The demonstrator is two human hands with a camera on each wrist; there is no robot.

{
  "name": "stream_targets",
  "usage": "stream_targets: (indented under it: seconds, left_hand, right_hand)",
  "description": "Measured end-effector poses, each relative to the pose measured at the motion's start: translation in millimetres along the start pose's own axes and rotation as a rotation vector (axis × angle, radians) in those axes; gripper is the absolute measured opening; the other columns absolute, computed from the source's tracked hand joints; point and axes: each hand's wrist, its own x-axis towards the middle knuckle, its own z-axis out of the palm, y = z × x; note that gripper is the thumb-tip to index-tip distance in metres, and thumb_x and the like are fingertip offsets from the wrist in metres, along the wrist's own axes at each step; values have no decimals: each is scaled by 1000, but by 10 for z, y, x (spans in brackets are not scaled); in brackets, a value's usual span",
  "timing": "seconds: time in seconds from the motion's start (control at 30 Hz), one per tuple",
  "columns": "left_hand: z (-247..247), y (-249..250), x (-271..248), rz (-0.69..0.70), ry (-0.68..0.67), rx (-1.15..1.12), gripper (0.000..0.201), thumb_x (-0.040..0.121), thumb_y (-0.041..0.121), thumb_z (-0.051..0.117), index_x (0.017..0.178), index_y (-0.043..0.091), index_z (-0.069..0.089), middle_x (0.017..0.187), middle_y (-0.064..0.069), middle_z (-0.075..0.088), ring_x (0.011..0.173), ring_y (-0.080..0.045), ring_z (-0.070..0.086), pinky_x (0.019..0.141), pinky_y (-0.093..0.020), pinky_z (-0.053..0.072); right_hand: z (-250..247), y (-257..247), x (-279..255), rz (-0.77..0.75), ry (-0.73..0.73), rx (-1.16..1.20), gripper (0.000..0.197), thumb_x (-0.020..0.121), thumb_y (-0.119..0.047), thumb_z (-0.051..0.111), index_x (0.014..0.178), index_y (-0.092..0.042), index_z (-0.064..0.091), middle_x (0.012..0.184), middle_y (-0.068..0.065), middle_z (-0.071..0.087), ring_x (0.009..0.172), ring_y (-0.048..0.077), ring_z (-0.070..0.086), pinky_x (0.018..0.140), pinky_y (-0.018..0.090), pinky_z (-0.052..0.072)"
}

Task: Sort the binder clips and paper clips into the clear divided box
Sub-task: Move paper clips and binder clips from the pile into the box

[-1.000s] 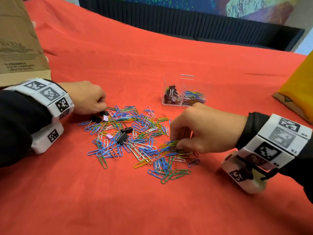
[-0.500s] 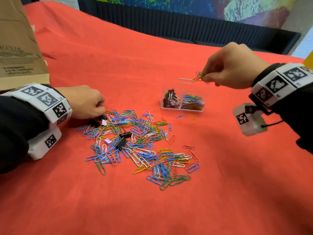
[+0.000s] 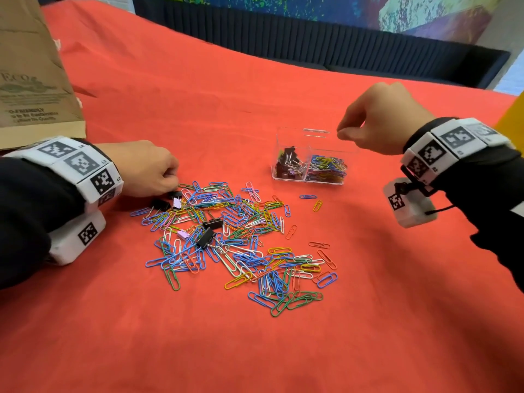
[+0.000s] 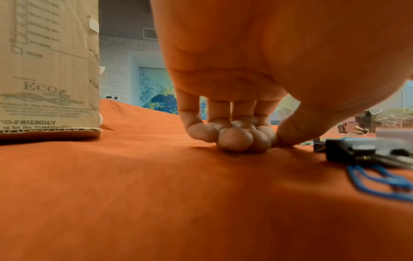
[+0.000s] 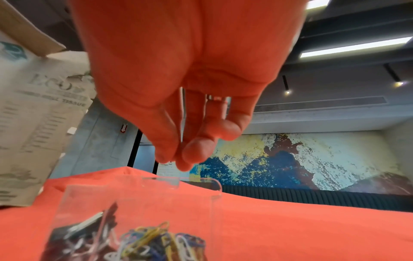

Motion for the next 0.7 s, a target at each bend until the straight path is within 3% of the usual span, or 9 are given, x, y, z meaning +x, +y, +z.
stream_targets:
  seconds: [0.1,0.23,0.37,0.47,0.6,0.7]
  left_hand:
    - [-17,13,-18,2,4,-3,28,88,37,49,69,17,51,65,1,57,66,-24,49,68,-30,45]
    - [-181,61,-75,22,20,-45,27,88,37,52,68,18,53,65,1,59,66,-26,52,71,-33,49]
    - [-577,330,-40,91,174,-111,25,89,37,54,73,19,58,61,5,55,67,-29,48,68,-30,42]
    - [-779,799,71,217,238,-135,27,88,40,54,75,17,61,66,-3,61,66,-28,51,70,-30,46]
    - [-834,1490,261,354,155,-102,41,80,49,46,83,15,67,75,-5,70,74,-29,62,73,-33,54]
    - [-840,1860,398,388,131,-7,49,80,52,44,85,9,67,73,-7,67,78,-32,63,74,-33,54]
  right_hand:
    - [14,-43,-221,-43,-17,28,9,79,-20,72,75,-25,77,65,-7,71,70,13,65,75,24,47]
    - [118,-46,-548,-74,-217,-8,10,77,-25,74,67,-26,73,53,-13,63,61,4,62,66,26,49]
    - [220,24,-738,-77,-377,-70,20,77,-31,72,59,-25,67,52,-12,62,56,-1,57,63,26,48]
    - [270,31,-781,-74,-405,-82,24,78,-34,71,57,-26,61,57,-11,61,59,3,55,65,29,50]
    - [316,29,-744,-52,-339,-68,23,78,-34,68,58,-26,61,61,-10,62,61,8,54,68,31,52]
    - [373,33,-733,-26,-396,-78,20,77,-35,69,60,-26,63,64,-8,65,65,15,60,67,32,54]
